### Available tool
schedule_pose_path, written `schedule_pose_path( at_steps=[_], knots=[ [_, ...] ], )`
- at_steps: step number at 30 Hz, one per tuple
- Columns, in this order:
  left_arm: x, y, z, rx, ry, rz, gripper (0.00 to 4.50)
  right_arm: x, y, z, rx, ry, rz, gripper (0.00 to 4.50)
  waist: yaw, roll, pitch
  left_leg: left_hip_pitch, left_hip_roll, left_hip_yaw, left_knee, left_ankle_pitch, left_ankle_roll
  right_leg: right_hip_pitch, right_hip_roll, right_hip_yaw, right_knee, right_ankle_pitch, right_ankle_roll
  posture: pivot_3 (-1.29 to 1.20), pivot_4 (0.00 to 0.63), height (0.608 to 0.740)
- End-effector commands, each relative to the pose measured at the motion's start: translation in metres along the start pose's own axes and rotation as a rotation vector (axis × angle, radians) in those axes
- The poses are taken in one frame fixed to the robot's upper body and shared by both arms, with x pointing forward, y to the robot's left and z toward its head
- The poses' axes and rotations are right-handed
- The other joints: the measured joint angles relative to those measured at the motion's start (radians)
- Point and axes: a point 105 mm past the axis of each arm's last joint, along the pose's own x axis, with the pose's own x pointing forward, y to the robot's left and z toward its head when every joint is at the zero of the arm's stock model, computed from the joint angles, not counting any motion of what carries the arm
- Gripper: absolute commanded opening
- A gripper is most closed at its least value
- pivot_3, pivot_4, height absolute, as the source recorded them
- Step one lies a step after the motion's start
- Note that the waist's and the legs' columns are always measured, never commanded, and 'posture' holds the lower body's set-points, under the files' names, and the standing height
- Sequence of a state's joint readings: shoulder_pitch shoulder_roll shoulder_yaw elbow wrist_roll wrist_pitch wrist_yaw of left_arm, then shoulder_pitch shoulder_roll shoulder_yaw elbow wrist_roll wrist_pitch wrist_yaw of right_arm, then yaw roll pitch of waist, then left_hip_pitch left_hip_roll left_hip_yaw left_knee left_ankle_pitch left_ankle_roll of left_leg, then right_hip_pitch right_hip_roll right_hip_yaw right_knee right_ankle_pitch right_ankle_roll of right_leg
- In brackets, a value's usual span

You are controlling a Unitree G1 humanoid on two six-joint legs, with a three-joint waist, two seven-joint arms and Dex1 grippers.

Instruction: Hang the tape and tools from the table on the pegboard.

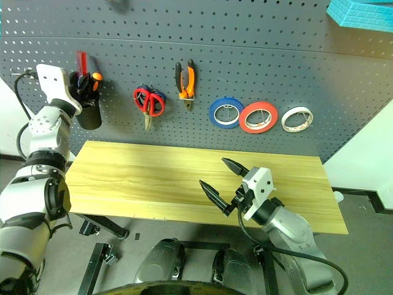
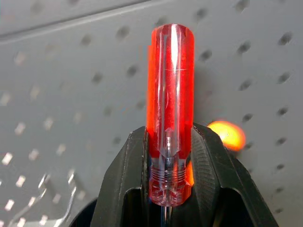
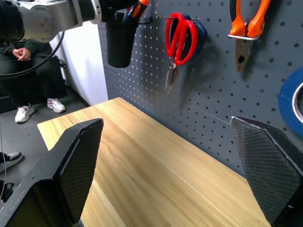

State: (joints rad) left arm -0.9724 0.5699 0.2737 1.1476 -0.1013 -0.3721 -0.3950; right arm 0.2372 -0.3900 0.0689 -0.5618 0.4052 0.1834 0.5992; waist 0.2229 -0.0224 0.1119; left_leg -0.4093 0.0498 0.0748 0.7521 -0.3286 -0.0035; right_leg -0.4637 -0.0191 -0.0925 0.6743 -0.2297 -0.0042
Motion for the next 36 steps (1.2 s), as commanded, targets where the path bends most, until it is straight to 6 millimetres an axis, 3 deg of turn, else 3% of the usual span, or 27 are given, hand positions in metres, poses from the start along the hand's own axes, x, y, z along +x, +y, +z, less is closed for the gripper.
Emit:
schedule_pose_path(
  at_steps=[1, 7, 10, 15, 20, 26, 29, 33, 36],
  knots=[
    [-0.001, 0.006, 0.004, -0.021, -0.019, 0.031, 2.48, 0.002, -0.001, 0.008, -0.026, -0.035, 0.004, 4.50, 0.000, 0.000, 0.000, 0.000, 0.000, 0.000, 0.000, 0.000, 0.000, 0.000, 0.000, 0.000, 0.000, 0.000, 0.000, 0.27, 0.117, 0.677],
    [-0.001, 0.001, 0.007, 0.011, -0.034, 0.020, 4.46, 0.007, -0.003, 0.007, -0.036, -0.045, 0.010, 4.50, 0.008, 0.000, 0.000, 0.000, 0.000, 0.000, 0.000, 0.000, 0.000, 0.000, 0.000, 0.000, 0.000, 0.000, 0.000, 0.28, 0.094, 0.677],
    [-0.003, -0.003, 0.014, 0.020, -0.073, -0.016, 4.49, 0.010, -0.007, 0.006, -0.050, -0.053, 0.011, 4.50, 0.010, 0.000, -0.002, 0.000, 0.000, 0.000, 0.000, 0.000, 0.000, 0.001, 0.000, 0.000, -0.001, 0.000, 0.000, 0.28, 0.064, 0.677],
    [-0.013, -0.007, 0.044, 0.012, -0.176, -0.103, 4.49, 0.021, -0.018, 0.009, -0.083, -0.090, 0.012, 4.50, 0.011, -0.004, -0.007, -0.001, 0.000, 0.000, -0.001, 0.000, 0.001, 0.001, 0.001, 0.000, -0.003, 0.002, 0.003, 0.32, 0.004, 0.677],
    [-0.036, -0.038, 0.066, -0.045, -0.193, -0.340, 4.49, 0.034, -0.030, 0.009, -0.102, -0.133, 0.021, 4.50, 0.012, -0.007, -0.014, -0.002, 0.000, 0.001, -0.001, -0.001, 0.001, 0.001, 0.003, 0.000, -0.004, 0.003, 0.003, 0.38, 0.000, 0.677],
    [-0.065, -0.050, 0.078, -0.204, -0.162, -0.488, 4.49, 0.046, -0.045, 0.007, -0.114, -0.175, 0.017, 4.50, 0.022, -0.006, -0.018, 0.000, 0.000, 0.000, -0.001, -0.001, 0.001, 0.002, 0.004, 0.000, -0.004, 0.003, 0.002, 0.44, 0.000, 0.677],
    [-0.087, -0.078, 0.050, -0.265, -0.008, -0.664, 4.49, 0.049, -0.048, 0.003, -0.090, -0.181, 0.043, 4.50, 0.038, -0.002, -0.021, 0.000, 0.001, 0.001, -0.002, -0.001, 0.001, 0.001, 0.004, 0.001, -0.004, 0.003, 0.002, 0.45, 0.000, 0.677],
    [-0.120, -0.126, -0.037, -0.239, 0.369, -0.757, 4.49, 0.044, -0.047, -0.015, -0.046, -0.117, 0.092, 4.50, 0.074, 0.010, -0.031, 0.000, -0.001, 0.001, -0.003, -0.001, 0.002, 0.002, 0.004, 0.001, -0.006, 0.002, 0.003, 0.45, 0.000, 0.677],
    [-0.138, -0.142, -0.078, -0.175, 0.501, -0.752, 4.49, 0.036, -0.047, -0.030, -0.020, -0.051, 0.089, 4.50, 0.101, 0.011, -0.035, 0.000, -0.001, 0.001, -0.002, -0.001, 0.002, 0.002, 0.004, 0.002, -0.006, 0.002, 0.002, 0.44, 0.000, 0.677]
  ],
)
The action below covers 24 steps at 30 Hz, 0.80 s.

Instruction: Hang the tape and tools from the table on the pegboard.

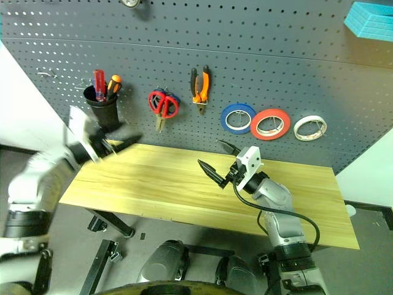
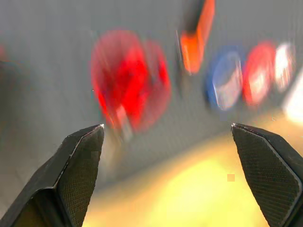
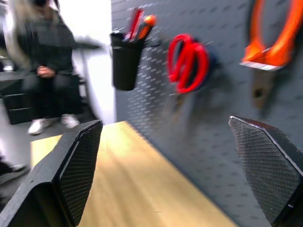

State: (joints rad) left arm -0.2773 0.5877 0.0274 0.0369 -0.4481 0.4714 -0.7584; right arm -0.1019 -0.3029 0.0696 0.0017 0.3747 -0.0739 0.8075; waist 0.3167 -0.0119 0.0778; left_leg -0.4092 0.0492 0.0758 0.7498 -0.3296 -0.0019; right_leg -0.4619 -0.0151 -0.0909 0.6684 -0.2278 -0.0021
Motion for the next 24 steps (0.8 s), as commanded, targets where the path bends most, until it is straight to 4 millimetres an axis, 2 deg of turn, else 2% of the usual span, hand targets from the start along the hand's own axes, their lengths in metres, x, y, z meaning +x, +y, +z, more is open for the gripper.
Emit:
schedule_pose_path(
  at_steps=[1, 4, 7, 9, 11, 16, 19, 24],
  knots=[
    [0.011, -0.003, -0.029, 0.033, 0.094, 0.050, 4.49, -0.010, -0.004, -0.007, 0.024, 0.040, -0.015, 4.50, 0.016, 0.000, -0.001, 0.000, 0.000, 0.000, 0.000, 0.000, 0.000, 0.000, 0.000, 0.000, 0.000, 0.000, 0.000, 0.44, 0.000, 0.677],
    [0.013, -0.004, -0.055, 0.020, 0.107, 0.111, 4.49, -0.024, -0.007, -0.025, 0.088, 0.108, -0.067, 4.50, 0.037, 0.001, -0.003, -0.001, 0.002, -0.001, 0.000, -0.001, -0.001, -0.001, 0.000, 0.000, -0.001, 0.000, 0.000, 0.43, 0.000, 0.677],
    [0.005, -0.004, -0.090, 0.037, 0.189, 0.166, 4.49, -0.037, -0.004, -0.039, 0.170, 0.159, -0.079, 4.50, 0.054, 0.008, -0.011, -0.001, 0.001, 0.000, -0.003, -0.001, 0.000, -0.003, -0.001, 0.003, -0.002, 0.000, 0.001, 0.41, 0.000, 0.677],
    [0.000, -0.005, -0.100, 0.045, 0.204, 0.184, 4.49, -0.044, -0.004, -0.042, 0.210, 0.174, -0.092, 4.50, 0.055, 0.009, -0.012, -0.001, 0.001, 0.001, -0.004, -0.001, 0.000, -0.004, -0.001, 0.003, -0.002, 0.000, 0.001, 0.41, 0.000, 0.677],
    [-0.003, -0.005, -0.101, 0.023, 0.187, 0.197, 4.49, -0.049, -0.005, -0.042, 0.218, 0.181, -0.107, 4.50, 0.058, 0.009, -0.012, -0.002, 0.001, 0.001, -0.004, -0.001, 0.000, -0.005, -0.001, 0.003, -0.002, 0.000, 0.001, 0.41, 0.000, 0.677],
    [0.004, -0.016, -0.085, 0.035, 0.121, 0.149, 4.49, -0.063, -0.003, -0.045, 0.249, 0.201, -0.110, 4.50, 0.078, 0.012, -0.018, 0.000, 0.002, 0.000, -0.003, -0.003, -0.003, -0.002, -0.001, 0.002, -0.003, 0.000, 0.001, 0.42, 0.000, 0.677],
    [0.007, -0.017, -0.078, 0.046, 0.098, 0.140, 4.49, -0.072, -0.003, -0.053, 0.261, 0.237, -0.121, 4.50, 0.079, 0.014, -0.021, 0.000, 0.003, 0.000, -0.003, -0.003, -0.003, -0.002, -0.001, 0.001, -0.004, 0.000, 0.001, 0.42, 0.000, 0.677],
    [0.007, -0.015, -0.076, 0.053, 0.078, 0.154, 4.49, -0.091, -0.015, -0.068, 0.320, 0.232, -0.260, 4.50, 0.079, 0.014, -0.021, -0.001, 0.002, 0.000, -0.004, -0.003, -0.003, -0.003, 0.000, 0.001, -0.004, 0.000, 0.002, 0.42, 0.000, 0.677]
  ],
)
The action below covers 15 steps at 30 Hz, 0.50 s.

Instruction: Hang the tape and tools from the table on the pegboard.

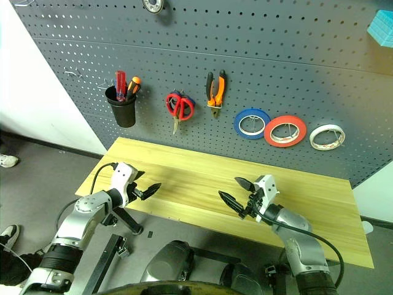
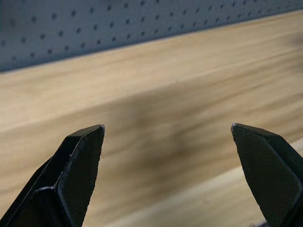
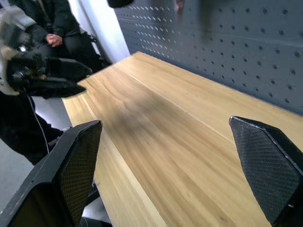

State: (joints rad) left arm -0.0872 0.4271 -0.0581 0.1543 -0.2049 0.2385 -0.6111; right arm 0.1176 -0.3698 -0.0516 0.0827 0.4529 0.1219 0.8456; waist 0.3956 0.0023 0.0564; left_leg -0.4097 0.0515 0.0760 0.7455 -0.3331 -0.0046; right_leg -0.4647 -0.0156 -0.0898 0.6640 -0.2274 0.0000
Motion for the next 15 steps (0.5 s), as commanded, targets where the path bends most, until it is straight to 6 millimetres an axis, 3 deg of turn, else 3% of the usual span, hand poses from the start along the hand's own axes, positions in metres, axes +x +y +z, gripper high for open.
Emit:
schedule_pose_path(
  at_steps=[1, 8, 15],
  knots=[
    [-0.001, 0.005, 0.016, 0.030, -0.066, 0.019, 4.49, -0.009, -0.015, 0.001, 0.009, -0.067, -0.108, 4.50, 0.000, 0.000, 0.000, 0.000, 0.000, 0.000, 0.000, 0.000, 0.000, 0.000, 0.000, 0.000, 0.000, 0.000, 0.000, 0.42, 0.000, 0.677],
    [-0.006, 0.014, 0.023, -0.033, -0.203, 0.097, 4.49, -0.041, -0.029, -0.028, 0.065, -0.111, -0.307, 4.50, -0.001, 0.004, -0.006, 0.000, 0.000, 0.000, 0.001, 0.000, 0.000, 0.000, 0.000, 0.000, 0.000, 0.000, 0.000, 0.40, 0.000, 0.677],
    [-0.004, 0.011, 0.013, -0.076, -0.201, 0.085, 4.49, -0.050, -0.023, -0.046, 0.131, -0.054, -0.273, 4.50, -0.023, 0.005, -0.008, 0.000, 0.000, -0.001, 0.001, 0.000, 0.000, 0.000, 0.000, 0.000, 0.000, 0.000, 0.000, 0.38, 0.000, 0.677]
  ],
)
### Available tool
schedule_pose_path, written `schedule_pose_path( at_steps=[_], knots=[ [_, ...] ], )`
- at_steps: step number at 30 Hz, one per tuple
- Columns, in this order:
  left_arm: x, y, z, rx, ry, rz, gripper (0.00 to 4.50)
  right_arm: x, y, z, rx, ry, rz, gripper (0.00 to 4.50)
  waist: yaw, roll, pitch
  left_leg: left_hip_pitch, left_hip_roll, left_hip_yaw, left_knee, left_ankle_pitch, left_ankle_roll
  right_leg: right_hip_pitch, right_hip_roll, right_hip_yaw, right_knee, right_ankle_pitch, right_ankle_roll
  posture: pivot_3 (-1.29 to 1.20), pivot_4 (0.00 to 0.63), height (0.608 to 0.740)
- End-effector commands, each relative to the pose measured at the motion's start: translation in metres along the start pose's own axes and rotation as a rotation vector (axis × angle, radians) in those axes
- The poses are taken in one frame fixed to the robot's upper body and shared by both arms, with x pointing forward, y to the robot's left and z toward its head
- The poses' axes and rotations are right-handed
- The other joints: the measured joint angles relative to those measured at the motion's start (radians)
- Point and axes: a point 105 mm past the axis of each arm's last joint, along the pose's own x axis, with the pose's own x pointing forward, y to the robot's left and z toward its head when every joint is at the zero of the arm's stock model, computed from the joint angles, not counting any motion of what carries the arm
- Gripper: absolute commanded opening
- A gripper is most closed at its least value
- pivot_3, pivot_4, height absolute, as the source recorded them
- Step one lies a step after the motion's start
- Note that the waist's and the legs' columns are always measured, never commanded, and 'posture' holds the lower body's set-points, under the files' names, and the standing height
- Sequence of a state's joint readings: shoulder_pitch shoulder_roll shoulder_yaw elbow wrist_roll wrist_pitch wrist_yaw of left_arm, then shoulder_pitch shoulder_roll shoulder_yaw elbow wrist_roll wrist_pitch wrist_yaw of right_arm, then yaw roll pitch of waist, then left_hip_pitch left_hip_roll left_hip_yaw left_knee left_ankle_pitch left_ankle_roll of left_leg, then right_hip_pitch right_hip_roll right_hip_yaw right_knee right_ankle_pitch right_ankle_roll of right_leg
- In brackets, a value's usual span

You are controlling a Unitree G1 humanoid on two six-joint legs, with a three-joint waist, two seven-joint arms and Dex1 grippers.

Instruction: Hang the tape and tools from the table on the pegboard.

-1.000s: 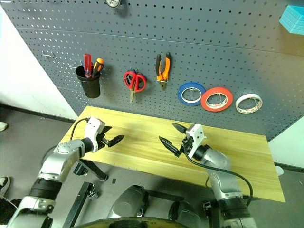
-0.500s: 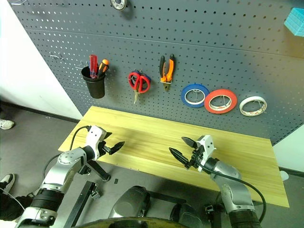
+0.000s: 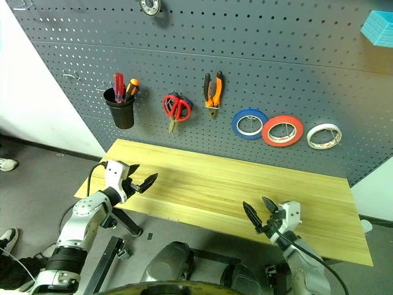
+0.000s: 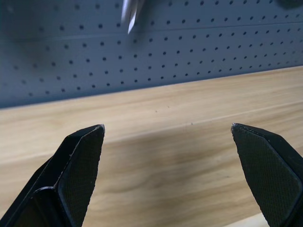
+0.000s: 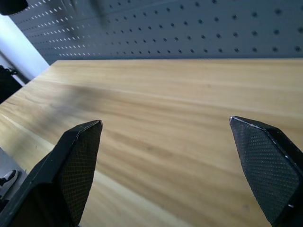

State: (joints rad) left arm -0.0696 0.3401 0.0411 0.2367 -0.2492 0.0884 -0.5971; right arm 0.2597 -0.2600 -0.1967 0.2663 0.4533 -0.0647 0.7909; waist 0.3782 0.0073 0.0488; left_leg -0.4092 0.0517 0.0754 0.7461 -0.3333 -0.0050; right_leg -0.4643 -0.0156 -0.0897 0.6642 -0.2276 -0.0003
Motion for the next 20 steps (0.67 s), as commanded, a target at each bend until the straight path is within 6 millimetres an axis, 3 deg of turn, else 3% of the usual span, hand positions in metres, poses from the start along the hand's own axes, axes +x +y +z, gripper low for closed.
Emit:
schedule_pose_path(
  at_steps=[1, 7, 20],
  knots=[
    [0.002, -0.001, 0.011, 0.015, -0.051, -0.011, 4.49, 0.002, 0.003, 0.003, 0.011, 0.003, 0.049, 4.50, -0.009, 0.000, 0.000, 0.000, 0.000, 0.000, 0.000, 0.000, 0.000, 0.000, 0.000, 0.000, 0.000, 0.000, 0.000, 0.38, 0.000, 0.677],
    [0.010, -0.005, 0.011, 0.023, -0.047, -0.030, 4.49, 0.010, 0.011, 0.001, 0.047, 0.015, 0.102, 4.50, -0.013, 0.001, -0.003, 0.000, 0.000, 0.000, 0.000, 0.000, 0.000, 0.000, 0.001, 0.000, 0.000, 0.000, 0.000, 0.39, 0.000, 0.677],
    [0.003, -0.002, 0.017, 0.044, -0.065, -0.020, 4.49, 0.018, 0.032, 0.004, 0.028, 0.052, 0.175, 4.50, -0.007, 0.001, -0.004, 0.000, 0.000, -0.001, 0.000, 0.000, 0.000, 0.001, -0.001, 0.000, 0.000, 0.000, 0.000, 0.45, 0.000, 0.677]
  ],
)
